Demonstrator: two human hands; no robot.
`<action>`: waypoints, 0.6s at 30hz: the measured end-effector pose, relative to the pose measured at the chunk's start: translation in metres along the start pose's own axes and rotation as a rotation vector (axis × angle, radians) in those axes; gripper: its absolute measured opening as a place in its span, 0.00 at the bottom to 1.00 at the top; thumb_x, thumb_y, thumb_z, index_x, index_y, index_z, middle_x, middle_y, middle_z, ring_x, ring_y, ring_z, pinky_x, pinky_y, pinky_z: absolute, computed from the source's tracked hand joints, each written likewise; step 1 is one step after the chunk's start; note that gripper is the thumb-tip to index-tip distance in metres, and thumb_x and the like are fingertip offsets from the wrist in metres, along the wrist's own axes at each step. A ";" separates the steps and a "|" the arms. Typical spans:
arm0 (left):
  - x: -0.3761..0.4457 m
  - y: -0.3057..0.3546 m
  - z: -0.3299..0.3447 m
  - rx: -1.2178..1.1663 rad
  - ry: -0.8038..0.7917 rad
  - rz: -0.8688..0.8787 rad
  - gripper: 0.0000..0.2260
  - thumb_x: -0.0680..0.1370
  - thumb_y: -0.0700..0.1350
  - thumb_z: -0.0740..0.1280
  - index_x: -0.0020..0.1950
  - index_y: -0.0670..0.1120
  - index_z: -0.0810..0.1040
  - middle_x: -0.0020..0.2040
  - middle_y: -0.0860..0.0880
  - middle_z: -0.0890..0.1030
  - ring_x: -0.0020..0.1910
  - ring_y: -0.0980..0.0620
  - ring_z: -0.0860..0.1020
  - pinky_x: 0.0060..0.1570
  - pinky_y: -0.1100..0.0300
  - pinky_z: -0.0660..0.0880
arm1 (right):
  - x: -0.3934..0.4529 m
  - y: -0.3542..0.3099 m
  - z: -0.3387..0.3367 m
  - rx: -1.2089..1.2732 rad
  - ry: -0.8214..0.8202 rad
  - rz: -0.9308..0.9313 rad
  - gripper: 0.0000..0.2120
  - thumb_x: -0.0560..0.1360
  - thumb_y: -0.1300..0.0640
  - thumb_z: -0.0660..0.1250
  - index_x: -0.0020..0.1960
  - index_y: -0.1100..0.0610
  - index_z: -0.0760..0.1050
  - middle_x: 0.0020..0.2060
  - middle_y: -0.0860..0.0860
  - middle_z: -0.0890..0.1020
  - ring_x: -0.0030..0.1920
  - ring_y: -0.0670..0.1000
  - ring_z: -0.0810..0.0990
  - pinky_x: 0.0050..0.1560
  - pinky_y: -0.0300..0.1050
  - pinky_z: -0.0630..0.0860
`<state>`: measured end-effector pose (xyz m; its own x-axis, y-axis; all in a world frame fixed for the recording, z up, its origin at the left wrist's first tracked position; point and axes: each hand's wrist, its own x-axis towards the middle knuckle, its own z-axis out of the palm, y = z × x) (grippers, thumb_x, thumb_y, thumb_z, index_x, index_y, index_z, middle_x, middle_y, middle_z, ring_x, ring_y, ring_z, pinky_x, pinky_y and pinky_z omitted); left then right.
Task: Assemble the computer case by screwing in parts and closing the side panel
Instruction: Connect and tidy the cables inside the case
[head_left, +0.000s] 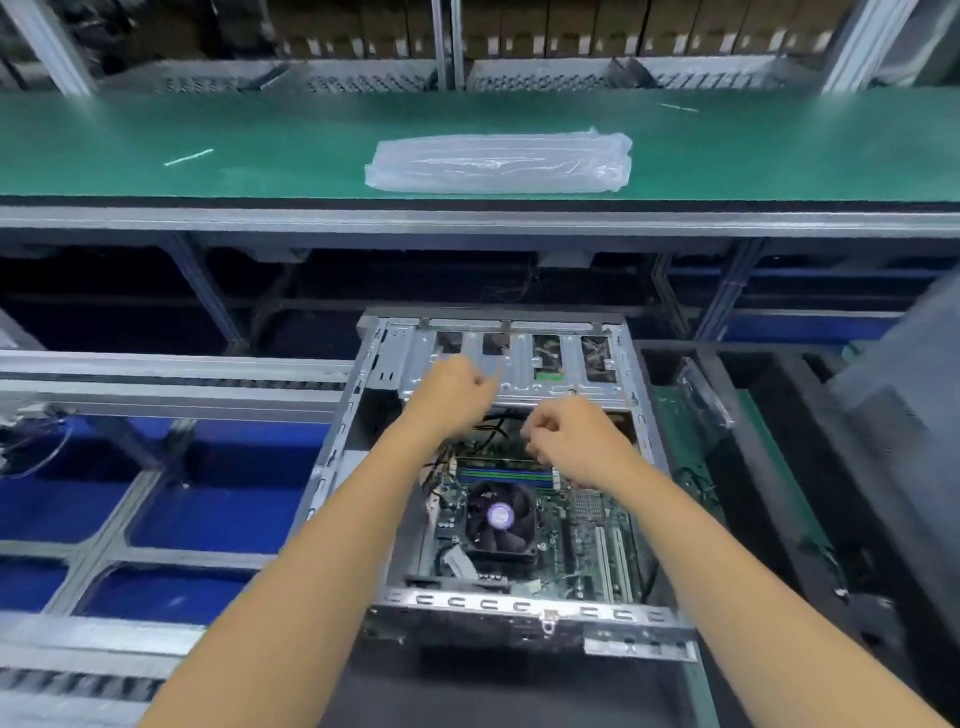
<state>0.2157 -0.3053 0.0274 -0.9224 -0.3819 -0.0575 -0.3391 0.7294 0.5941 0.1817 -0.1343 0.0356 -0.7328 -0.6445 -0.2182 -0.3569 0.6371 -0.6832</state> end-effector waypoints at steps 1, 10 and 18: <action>-0.005 -0.010 -0.002 0.051 -0.083 0.003 0.17 0.77 0.45 0.60 0.30 0.41 0.67 0.26 0.43 0.67 0.26 0.48 0.63 0.29 0.57 0.62 | 0.002 0.000 0.007 -0.059 -0.050 0.060 0.11 0.80 0.63 0.60 0.48 0.56 0.80 0.46 0.55 0.84 0.44 0.58 0.83 0.45 0.48 0.80; -0.025 -0.032 0.012 0.356 -0.347 0.093 0.06 0.74 0.35 0.59 0.38 0.41 0.70 0.35 0.44 0.72 0.32 0.45 0.70 0.33 0.55 0.67 | -0.009 0.026 0.032 -0.403 -0.256 0.347 0.16 0.77 0.69 0.58 0.62 0.63 0.77 0.59 0.61 0.80 0.58 0.60 0.80 0.56 0.51 0.76; -0.018 -0.023 0.026 0.618 -0.341 0.007 0.15 0.77 0.38 0.60 0.64 0.39 0.68 0.61 0.40 0.72 0.59 0.40 0.72 0.50 0.48 0.74 | 0.004 0.030 0.032 -0.456 -0.272 0.362 0.15 0.79 0.68 0.57 0.65 0.65 0.70 0.61 0.61 0.76 0.55 0.60 0.78 0.46 0.48 0.73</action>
<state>0.2357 -0.3000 -0.0064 -0.8973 -0.2505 -0.3635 -0.2825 0.9586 0.0369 0.1864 -0.1310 -0.0077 -0.7014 -0.4009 -0.5893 -0.3689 0.9116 -0.1811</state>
